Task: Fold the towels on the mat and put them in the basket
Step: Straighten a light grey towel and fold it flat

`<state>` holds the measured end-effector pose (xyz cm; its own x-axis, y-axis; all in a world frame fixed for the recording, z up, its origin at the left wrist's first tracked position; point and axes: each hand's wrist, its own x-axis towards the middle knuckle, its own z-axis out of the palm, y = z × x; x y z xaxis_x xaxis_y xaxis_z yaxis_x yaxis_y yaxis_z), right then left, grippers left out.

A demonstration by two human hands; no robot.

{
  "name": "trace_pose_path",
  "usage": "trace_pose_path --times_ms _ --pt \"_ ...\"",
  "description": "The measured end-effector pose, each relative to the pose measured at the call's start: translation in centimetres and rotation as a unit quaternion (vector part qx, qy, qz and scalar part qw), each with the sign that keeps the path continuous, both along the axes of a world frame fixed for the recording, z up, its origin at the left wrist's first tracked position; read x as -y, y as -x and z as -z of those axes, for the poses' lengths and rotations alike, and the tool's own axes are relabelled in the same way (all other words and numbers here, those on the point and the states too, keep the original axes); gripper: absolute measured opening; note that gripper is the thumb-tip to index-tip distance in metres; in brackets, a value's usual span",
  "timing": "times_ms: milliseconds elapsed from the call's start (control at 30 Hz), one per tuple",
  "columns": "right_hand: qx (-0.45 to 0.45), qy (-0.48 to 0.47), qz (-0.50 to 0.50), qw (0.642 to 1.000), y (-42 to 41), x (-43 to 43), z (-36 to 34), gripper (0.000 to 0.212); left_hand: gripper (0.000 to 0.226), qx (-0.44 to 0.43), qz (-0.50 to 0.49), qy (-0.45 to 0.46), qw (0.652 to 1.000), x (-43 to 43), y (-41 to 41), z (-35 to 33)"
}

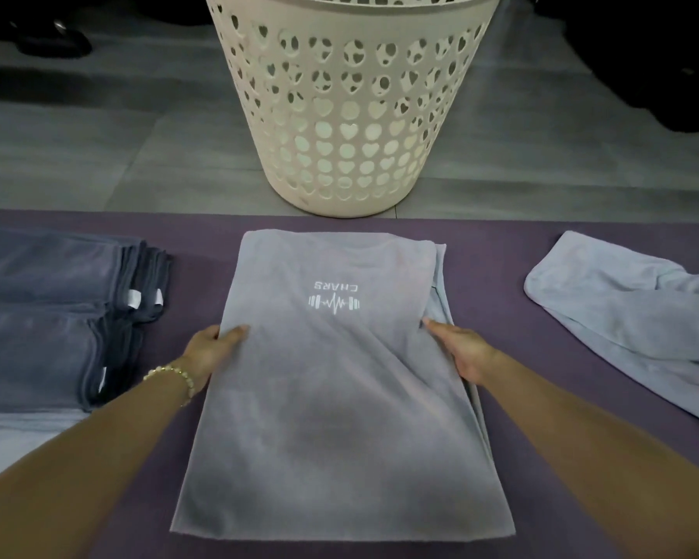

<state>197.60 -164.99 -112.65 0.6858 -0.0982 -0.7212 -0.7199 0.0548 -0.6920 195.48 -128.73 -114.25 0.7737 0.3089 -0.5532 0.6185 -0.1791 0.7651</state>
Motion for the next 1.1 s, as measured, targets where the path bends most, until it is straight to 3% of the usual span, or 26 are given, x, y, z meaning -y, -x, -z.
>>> trace_pose_path --times_ms 100,200,333,500,633,733,900,1033,1100 --pt "0.064 0.11 0.078 0.989 -2.0 0.7 0.9 0.015 0.028 0.046 -0.018 -0.045 0.998 -0.5 -2.3 0.6" --pt "0.127 0.211 0.112 0.963 -2.1 2.4 1.8 0.016 0.038 0.073 -0.035 -0.135 0.988 -0.9 -3.4 1.4" --pt "0.108 0.228 0.051 0.966 -1.4 3.2 2.5 0.045 0.046 0.025 0.022 -0.208 0.978 -0.8 -2.9 0.4" --pt "0.026 0.219 -0.053 0.974 0.1 2.6 1.0 0.035 0.035 -0.05 0.133 -0.131 0.981 -0.1 -1.8 -1.5" --pt "0.026 0.275 -0.126 0.953 2.9 2.6 0.7 0.032 0.046 -0.134 0.198 -0.082 0.968 0.4 0.8 -3.2" --pt "0.029 0.261 -0.141 0.954 5.8 2.6 0.1 0.029 0.056 -0.212 0.25 -0.075 0.942 -0.5 4.8 -3.4" --pt "0.028 0.222 -0.118 0.967 10.5 2.4 0.2 0.038 0.043 -0.13 0.15 -0.021 0.98 0.4 10.1 -2.5" --pt "0.018 0.157 -0.089 0.983 11.1 1.6 -0.7 0.043 0.047 -0.109 0.11 0.014 0.988 1.7 11.5 -3.0" --pt "0.012 0.111 -0.081 0.99 11.2 1.6 -1.5 0.046 0.061 -0.101 0.117 0.046 0.987 1.5 11.4 -3.8"
